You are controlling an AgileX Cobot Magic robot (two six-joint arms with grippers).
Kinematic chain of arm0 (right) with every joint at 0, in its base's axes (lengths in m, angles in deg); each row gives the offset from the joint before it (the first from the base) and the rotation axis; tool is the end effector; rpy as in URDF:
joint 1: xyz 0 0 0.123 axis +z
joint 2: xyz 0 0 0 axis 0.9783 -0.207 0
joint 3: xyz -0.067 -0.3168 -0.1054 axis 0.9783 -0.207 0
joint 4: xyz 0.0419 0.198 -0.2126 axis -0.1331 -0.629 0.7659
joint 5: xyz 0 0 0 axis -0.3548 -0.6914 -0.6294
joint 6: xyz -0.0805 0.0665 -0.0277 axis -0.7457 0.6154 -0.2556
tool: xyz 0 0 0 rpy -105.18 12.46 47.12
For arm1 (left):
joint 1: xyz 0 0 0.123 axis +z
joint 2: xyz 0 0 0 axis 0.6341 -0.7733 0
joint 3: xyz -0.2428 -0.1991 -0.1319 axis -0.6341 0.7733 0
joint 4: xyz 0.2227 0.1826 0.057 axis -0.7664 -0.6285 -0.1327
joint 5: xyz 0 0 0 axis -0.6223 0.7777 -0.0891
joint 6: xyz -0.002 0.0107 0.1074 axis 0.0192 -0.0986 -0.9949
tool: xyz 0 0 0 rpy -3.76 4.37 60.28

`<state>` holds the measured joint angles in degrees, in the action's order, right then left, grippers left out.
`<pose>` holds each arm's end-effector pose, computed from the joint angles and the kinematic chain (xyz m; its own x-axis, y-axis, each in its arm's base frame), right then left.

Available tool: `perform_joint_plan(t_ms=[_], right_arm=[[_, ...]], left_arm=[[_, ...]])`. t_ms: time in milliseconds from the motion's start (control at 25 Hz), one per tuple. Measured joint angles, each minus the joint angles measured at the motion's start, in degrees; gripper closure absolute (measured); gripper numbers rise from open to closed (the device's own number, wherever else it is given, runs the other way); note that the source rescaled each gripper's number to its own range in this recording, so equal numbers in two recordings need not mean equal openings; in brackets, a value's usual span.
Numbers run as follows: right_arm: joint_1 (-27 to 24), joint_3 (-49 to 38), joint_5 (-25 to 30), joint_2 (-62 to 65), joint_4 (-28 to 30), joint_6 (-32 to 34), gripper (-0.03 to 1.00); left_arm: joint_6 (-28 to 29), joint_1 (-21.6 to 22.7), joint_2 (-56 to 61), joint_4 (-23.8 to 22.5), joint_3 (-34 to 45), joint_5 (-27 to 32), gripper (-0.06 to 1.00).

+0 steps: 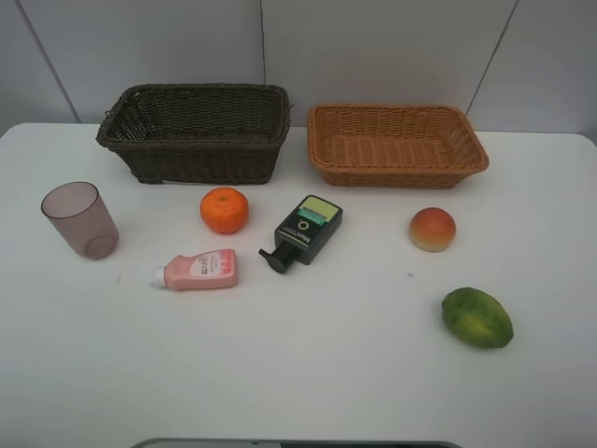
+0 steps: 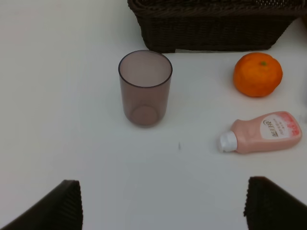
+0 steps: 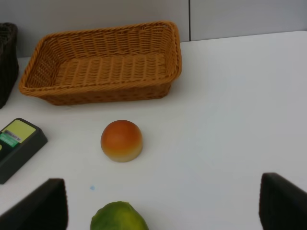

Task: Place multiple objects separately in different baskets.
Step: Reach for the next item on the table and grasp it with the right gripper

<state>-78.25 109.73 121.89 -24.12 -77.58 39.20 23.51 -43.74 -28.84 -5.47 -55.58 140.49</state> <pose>-0.0134 -0.0010 0.2986 -0.4247 0.0432 -0.9043 0.0301 0.9990 0.0336 -0.0105 0.0013 0.2912 -0.4458 0.0083 -0.8951 0.0607 0.9979 -0.0210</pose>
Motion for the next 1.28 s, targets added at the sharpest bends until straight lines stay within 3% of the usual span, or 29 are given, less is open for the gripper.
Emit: perform_joint_plan(t_ms=[1280], right_arm=[[0.0, 0.0, 0.0, 0.0, 0.0, 0.0, 0.31]], left_arm=[[0.0, 0.0, 0.0, 0.0, 0.0, 0.0, 0.13]])
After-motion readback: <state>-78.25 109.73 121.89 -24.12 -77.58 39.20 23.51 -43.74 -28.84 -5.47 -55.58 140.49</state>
